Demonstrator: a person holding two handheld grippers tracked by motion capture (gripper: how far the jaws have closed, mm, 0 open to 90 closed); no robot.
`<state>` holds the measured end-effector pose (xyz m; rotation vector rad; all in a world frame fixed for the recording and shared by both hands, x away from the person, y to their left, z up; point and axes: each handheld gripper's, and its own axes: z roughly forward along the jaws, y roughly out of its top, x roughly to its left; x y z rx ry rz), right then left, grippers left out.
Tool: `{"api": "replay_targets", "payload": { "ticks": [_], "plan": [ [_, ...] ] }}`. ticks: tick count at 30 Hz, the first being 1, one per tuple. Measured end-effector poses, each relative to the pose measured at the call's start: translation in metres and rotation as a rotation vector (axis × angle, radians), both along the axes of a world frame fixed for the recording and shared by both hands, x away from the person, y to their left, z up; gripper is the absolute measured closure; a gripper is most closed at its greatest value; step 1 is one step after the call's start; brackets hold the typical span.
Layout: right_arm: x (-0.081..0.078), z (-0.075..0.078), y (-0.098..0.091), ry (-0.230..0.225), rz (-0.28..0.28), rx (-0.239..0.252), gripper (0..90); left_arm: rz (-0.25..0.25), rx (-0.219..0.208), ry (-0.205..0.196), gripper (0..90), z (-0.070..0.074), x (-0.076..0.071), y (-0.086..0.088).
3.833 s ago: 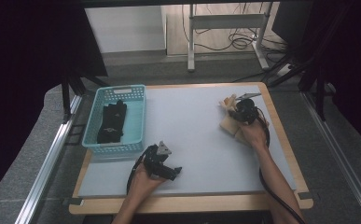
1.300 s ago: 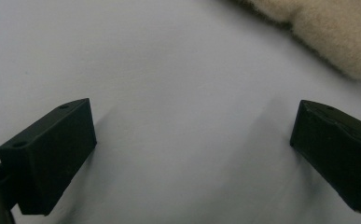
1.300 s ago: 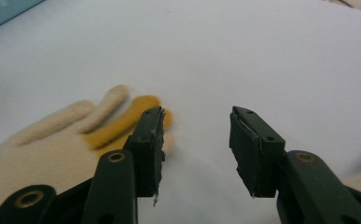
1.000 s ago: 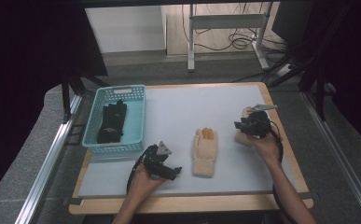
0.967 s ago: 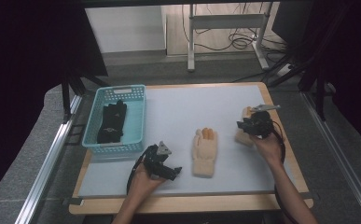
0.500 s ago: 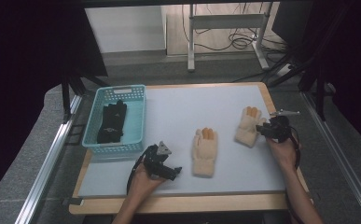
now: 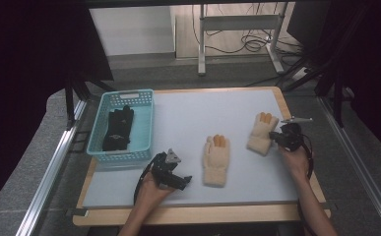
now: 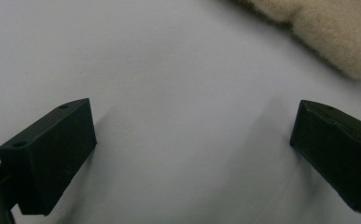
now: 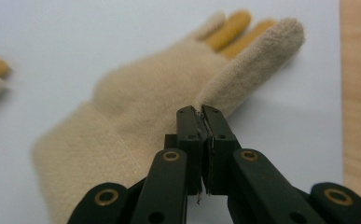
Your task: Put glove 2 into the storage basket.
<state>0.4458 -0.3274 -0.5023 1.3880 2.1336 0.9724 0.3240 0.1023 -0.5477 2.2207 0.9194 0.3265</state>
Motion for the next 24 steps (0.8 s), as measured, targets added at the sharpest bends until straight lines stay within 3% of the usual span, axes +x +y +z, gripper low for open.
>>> {"api": "replay_targets", "payload": {
  "ticks": [4,9,17,22,24],
  "plan": [
    [-0.004,0.022,0.006,-0.039,0.025,0.007,85.3,0.000,0.000,0.000,0.5,0.000,0.000,0.000],
    [-0.002,0.037,0.024,-0.050,0.065,-0.012,84.7,0.000,0.000,0.001,0.5,0.000,0.000,0.000],
    [0.009,0.040,0.068,-0.060,0.127,-0.018,82.3,0.000,0.000,0.000,0.5,0.000,0.000,0.000],
    [0.021,0.039,0.099,-0.038,0.192,0.022,70.6,0.000,0.000,0.000,0.5,0.000,0.000,0.000],
    [0.024,0.040,0.109,-0.046,0.212,0.009,68.0,0.000,0.000,0.000,0.5,0.000,0.000,0.000]
  ]
}}
